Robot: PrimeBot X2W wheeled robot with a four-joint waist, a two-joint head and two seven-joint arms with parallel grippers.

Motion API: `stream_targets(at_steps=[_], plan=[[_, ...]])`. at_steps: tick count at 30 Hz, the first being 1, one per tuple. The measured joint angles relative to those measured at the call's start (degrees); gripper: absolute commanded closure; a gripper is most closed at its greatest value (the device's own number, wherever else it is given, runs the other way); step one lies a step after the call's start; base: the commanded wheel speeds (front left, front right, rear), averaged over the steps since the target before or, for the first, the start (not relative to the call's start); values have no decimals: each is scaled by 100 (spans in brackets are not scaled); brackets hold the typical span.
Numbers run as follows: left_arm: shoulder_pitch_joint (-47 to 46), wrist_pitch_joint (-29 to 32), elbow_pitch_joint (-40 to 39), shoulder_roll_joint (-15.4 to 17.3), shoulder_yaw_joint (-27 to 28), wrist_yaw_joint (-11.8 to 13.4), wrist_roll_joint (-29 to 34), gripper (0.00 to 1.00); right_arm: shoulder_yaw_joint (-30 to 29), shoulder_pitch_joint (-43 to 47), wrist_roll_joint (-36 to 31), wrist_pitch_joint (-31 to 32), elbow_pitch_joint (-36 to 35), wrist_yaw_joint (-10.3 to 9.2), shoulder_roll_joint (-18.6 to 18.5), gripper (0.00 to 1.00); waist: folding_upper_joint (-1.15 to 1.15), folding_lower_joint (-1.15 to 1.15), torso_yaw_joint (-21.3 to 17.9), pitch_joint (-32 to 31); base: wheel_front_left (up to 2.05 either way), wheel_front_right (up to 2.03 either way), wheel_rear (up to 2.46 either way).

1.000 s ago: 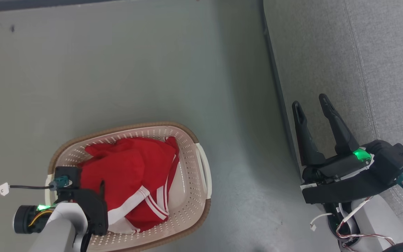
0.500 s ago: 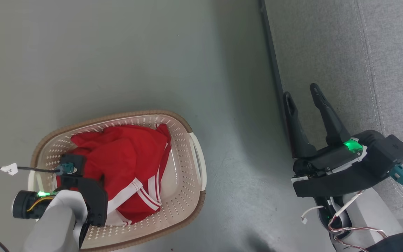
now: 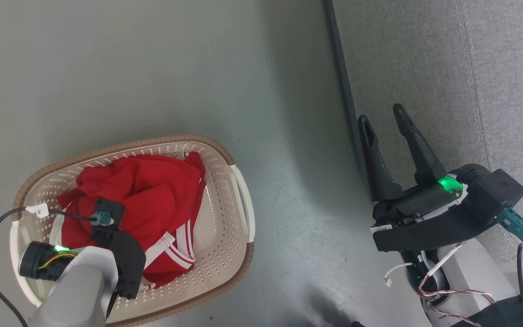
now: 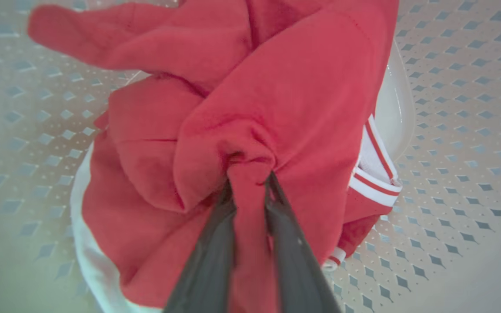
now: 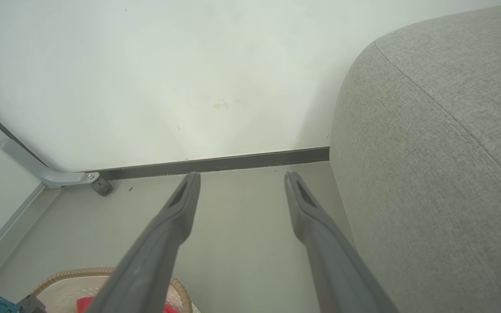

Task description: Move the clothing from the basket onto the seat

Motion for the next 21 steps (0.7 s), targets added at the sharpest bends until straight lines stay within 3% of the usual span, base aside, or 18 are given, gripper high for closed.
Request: stream_targets(at_steps=[12,21], plan=[[-107,-283,156,-187,51,-18,-42,100,-80,-16,0,0,157,0,7,0,0,0,48,-117,0,0,0],[-91,-839,183,-411,118,-269,-175,100,-182,-25,0,1,409,0,-55,0,0,0,199,-536,0,0,0]])
